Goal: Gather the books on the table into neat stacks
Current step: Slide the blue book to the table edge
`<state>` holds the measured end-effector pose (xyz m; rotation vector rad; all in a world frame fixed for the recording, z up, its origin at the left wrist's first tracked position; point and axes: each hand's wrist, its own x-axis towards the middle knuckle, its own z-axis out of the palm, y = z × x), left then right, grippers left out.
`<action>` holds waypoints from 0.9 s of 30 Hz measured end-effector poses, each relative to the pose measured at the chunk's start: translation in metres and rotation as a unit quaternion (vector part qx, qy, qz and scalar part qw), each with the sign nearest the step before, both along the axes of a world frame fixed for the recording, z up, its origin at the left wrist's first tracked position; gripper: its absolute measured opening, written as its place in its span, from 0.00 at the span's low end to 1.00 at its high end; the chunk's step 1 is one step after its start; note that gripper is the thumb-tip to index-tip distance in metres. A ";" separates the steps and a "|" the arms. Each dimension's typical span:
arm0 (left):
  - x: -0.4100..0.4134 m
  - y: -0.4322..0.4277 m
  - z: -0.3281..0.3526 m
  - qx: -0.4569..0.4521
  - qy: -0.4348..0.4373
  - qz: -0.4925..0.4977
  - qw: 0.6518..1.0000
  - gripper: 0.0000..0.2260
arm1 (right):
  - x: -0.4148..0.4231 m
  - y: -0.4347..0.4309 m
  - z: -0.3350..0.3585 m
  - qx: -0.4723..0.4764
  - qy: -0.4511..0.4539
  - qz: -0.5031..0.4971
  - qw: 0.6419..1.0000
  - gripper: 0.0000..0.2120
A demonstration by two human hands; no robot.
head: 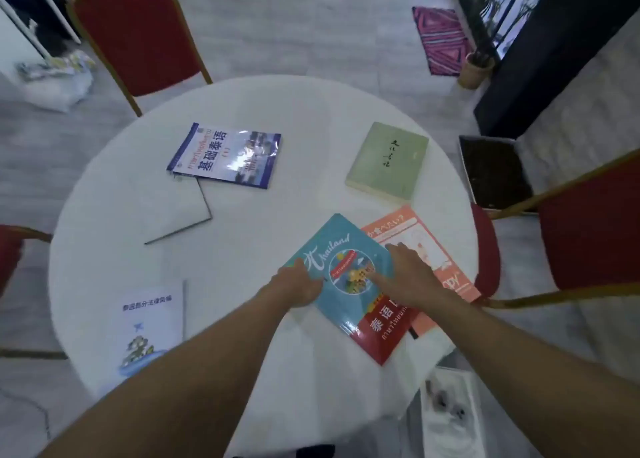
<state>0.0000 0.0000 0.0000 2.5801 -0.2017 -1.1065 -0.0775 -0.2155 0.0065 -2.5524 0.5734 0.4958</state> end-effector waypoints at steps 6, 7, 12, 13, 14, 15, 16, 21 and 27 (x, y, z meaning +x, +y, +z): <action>-0.021 -0.008 -0.026 -0.026 0.023 0.049 0.998 0.36 | -0.015 -0.005 -0.028 -0.027 0.023 -0.011 0.999 0.29; -0.022 -0.010 -0.029 -0.039 0.015 0.071 0.997 0.36 | -0.015 -0.007 -0.032 -0.037 0.017 -0.015 0.999 0.32; -0.030 -0.013 -0.040 -0.075 -0.014 0.179 0.981 0.40 | -0.012 -0.005 -0.043 -0.053 0.019 -0.032 0.998 0.39; -0.031 -0.013 -0.041 -0.096 -0.020 0.212 0.972 0.39 | -0.011 -0.004 -0.044 -0.059 0.023 -0.032 0.997 0.40; -0.032 -0.012 -0.042 -0.118 -0.029 0.245 0.962 0.35 | -0.010 -0.001 -0.045 -0.060 0.029 -0.037 0.997 0.41; -0.031 -0.012 -0.042 -0.133 -0.037 0.274 0.952 0.31 | -0.009 0.002 -0.046 -0.056 0.038 -0.045 0.997 0.43; -0.030 -0.011 -0.040 -0.136 -0.038 0.294 0.945 0.27 | -0.009 0.006 -0.047 -0.054 0.048 -0.054 0.996 0.45; -0.022 0.005 -0.036 -0.103 -0.004 0.321 0.942 0.23 | -0.015 0.036 -0.049 -0.038 0.053 -0.097 0.993 0.48; 0.000 0.043 -0.039 -0.144 0.005 0.343 0.928 0.19 | -0.014 0.077 -0.050 0.135 0.018 -0.147 0.980 0.37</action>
